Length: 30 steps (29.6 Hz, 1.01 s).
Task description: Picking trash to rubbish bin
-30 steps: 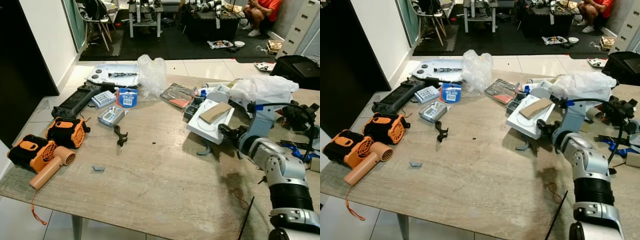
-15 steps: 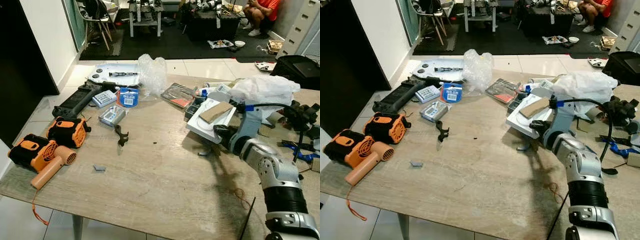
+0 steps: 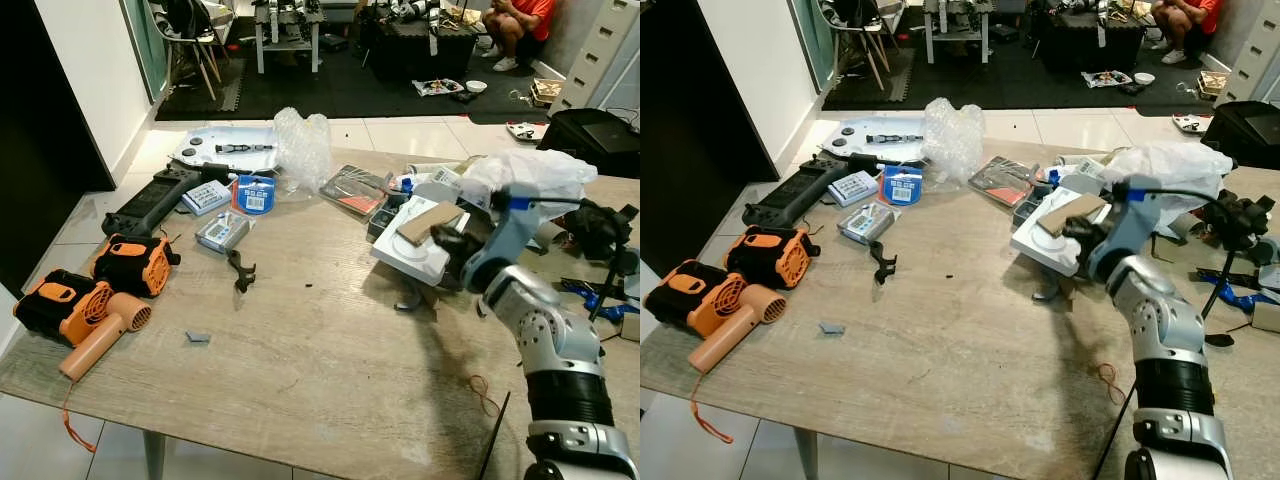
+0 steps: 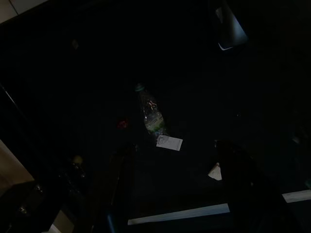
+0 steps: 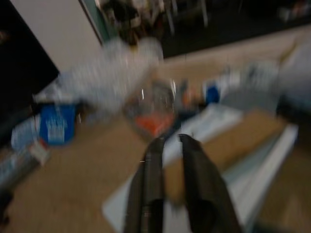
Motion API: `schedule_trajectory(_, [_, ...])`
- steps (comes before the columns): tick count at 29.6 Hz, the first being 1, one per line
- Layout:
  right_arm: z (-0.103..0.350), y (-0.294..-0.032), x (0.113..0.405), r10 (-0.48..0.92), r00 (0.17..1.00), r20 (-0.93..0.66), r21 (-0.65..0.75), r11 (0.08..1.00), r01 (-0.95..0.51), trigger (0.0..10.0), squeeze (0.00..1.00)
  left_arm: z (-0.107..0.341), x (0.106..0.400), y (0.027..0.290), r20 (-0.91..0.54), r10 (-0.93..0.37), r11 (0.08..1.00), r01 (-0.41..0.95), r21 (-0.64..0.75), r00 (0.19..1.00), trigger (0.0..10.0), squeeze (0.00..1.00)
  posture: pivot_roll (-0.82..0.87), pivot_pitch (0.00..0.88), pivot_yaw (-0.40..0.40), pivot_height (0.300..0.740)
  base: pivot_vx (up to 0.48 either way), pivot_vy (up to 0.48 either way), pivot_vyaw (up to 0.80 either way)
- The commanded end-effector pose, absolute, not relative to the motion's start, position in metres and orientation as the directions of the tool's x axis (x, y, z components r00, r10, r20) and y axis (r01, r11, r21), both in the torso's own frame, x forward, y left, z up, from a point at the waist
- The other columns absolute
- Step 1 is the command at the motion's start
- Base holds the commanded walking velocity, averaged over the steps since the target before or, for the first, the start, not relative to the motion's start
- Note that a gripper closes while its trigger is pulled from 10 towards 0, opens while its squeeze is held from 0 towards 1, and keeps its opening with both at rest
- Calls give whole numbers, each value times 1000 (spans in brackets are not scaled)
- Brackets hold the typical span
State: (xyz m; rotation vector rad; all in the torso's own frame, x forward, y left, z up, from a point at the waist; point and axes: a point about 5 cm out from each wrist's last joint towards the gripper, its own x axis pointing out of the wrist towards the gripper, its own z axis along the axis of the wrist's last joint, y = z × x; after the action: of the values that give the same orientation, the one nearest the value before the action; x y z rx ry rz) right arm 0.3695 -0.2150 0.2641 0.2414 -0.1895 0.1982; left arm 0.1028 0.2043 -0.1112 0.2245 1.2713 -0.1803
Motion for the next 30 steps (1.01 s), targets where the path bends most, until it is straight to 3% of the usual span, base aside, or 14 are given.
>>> schedule_trajectory(1, [266, -221, 370, 131, 961, 243, 225, 956, -188, 10000, 1000, -114, 93, 202, -968, -24, 961, 272, 47, 251, 10000, 0, -75, 192, 33, 740, 0, 0, 0])
schedule_trajectory(9, [248, -209, 401, 34, 986, 161, 131, 990, -56, 10000, 1000, -115, 91, 201, -968, -27, 961, 273, 44, 251, 10000, 0, -45, 198, 40, 740, 0, 0, 0])
schedule_trajectory(15, [244, -208, 410, 3, 993, 122, 173, 985, -24, 10000, 1000, -116, 86, 201, -971, -22, 962, 269, 45, 240, 10000, 0, -19, 220, 47, 740, 0, 0, 0])
schedule_trajectory(27, [262, -227, 416, -148, 982, 121, 198, 973, 122, 10000, 1000, -119, 62, 204, -982, -12, 962, 269, 40, 186, 10000, 0, 25, 289, 63, 740, 0, 0, 0])
schedule_trajectory(28, [261, -231, 416, -174, 979, 109, 203, 968, 149, 10000, 282, -120, 61, 204, -983, -12, 962, 270, 40, 185, 10000, 0, 28, 295, 65, 740, 0, 0, 0])
schedule_trajectory(29, [260, -233, 416, -190, 977, 97, 213, 963, 166, 10000, 0, -120, 60, 204, -983, -12, 961, 272, 40, 186, 10000, 0, 30, 300, 66, 740, 0, 0, 0])
schedule_trajectory(30, [259, -234, 416, -198, 976, 87, 220, 960, 175, 10000, 0, -120, 59, 204, -982, -13, 961, 274, 40, 187, 10000, 0, 30, 300, 66, 740, 0, 0, 0])
